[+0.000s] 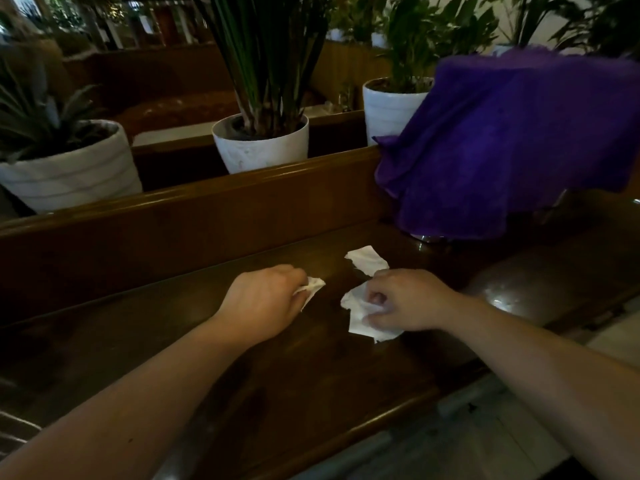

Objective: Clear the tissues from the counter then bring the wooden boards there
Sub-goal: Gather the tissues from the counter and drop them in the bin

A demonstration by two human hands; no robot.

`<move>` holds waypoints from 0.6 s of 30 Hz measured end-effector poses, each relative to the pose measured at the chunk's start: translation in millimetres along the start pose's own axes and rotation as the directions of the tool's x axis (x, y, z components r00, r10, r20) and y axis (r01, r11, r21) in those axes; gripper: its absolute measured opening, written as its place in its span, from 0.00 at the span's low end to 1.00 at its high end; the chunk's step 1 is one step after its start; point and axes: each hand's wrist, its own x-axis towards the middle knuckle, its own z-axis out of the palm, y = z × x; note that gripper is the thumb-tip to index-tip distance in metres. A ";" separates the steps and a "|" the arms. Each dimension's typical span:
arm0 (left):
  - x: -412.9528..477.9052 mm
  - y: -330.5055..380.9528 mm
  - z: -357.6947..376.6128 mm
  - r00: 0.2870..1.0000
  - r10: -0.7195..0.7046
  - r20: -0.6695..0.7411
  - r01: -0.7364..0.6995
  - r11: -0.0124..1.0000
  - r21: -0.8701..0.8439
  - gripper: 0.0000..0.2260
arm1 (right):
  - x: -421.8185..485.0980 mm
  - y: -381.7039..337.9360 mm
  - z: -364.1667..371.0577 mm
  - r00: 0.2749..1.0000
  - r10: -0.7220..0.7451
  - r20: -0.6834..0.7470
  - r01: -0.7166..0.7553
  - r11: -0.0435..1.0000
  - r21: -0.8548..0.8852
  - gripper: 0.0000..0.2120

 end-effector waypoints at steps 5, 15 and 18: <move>24.4 13.4 0.8 1.000 0.000 0.021 0.000 1.000 0.022 0.11 | 2.5 1.8 5.4 0.997 -0.072 0.006 0.071 0.996 0.048 0.12; 106.7 46.7 14.0 1.000 0.004 0.026 -0.007 0.994 0.113 0.11 | -5.8 61.1 -20.5 0.990 -0.016 -0.138 0.014 1.000 -0.019 0.07; 125.7 52.9 29.0 0.997 -0.009 0.081 0.000 0.994 0.110 0.11 | -7.6 81.7 -28.2 0.982 0.040 -0.183 -0.037 0.999 0.018 0.07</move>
